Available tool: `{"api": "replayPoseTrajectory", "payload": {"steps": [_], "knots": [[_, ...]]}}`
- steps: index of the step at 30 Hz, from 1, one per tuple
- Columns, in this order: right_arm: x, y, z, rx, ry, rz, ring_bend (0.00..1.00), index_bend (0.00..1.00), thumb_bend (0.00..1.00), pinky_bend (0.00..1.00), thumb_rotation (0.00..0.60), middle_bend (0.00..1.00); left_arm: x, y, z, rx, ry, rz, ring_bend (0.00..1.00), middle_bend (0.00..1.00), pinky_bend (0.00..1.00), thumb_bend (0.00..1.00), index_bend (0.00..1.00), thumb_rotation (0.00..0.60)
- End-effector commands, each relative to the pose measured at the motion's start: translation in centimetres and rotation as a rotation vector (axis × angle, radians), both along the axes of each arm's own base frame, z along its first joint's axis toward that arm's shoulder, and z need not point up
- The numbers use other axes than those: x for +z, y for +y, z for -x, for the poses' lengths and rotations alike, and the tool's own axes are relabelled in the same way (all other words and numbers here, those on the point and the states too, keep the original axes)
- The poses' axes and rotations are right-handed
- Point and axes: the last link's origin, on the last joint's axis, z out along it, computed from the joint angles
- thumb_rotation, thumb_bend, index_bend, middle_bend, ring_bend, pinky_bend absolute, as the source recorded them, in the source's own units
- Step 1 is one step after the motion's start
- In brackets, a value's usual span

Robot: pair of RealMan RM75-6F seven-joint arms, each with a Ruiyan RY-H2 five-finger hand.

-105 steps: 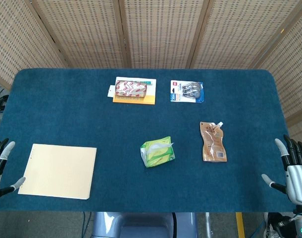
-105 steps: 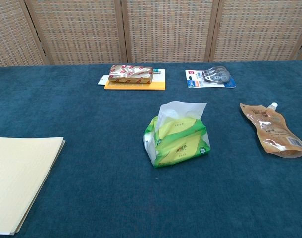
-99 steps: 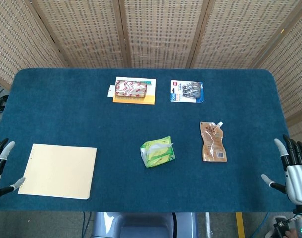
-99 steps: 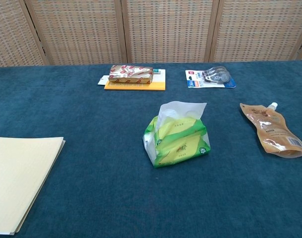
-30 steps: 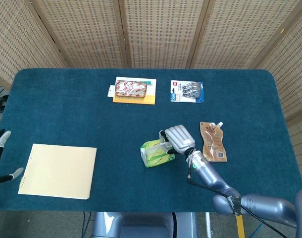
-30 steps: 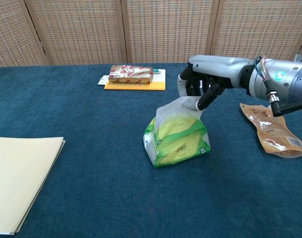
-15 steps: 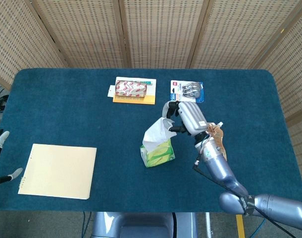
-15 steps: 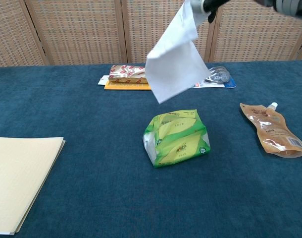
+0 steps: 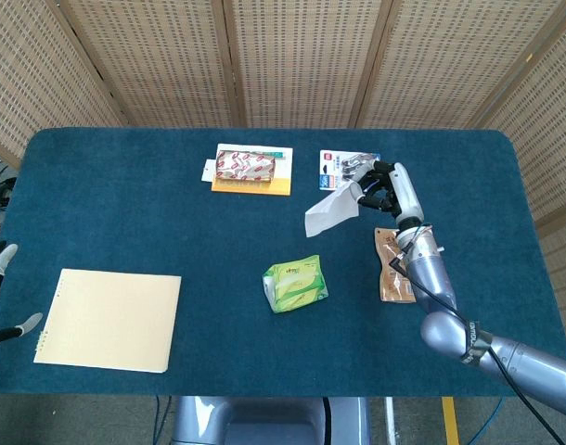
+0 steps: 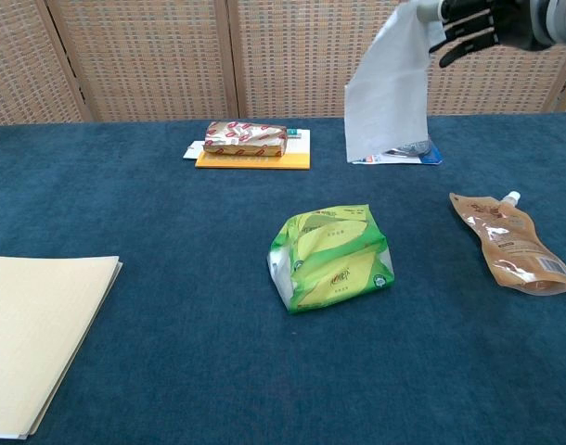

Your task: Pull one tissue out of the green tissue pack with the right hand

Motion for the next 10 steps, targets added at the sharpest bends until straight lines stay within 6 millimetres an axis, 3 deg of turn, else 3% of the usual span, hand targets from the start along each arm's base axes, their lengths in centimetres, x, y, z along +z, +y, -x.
{"api": "replayPoseTrajectory", "payload": {"steps": [1,6,10], "knots": [[-2.8,-0.9,1.8,-0.099,-0.12,-0.086,0.54,0.66,0.62,0.53,0.6,0.64,0.0,0.2,0.0,0.005,0.0,-0.001,0.0,0.0,0.0,0.0,0.0,0.6],[-5.0,-1.7,3.5,-0.171,-0.232,-0.148,0.54,0.66,0.62,0.53,0.6,0.64,-0.3,0.5,0.1,0.023,0.005,0.006,0.0,0.0,0.0,0.0,0.0,0.6],[-5.4,-2.1,3.9,-0.177,-0.252,-0.147,0.54,0.66,0.62,0.53,0.6,0.64,-0.2,0.7,0.0,0.023,0.003,0.005,0.0,0.0,0.0,0.0,0.0,0.6]]}}
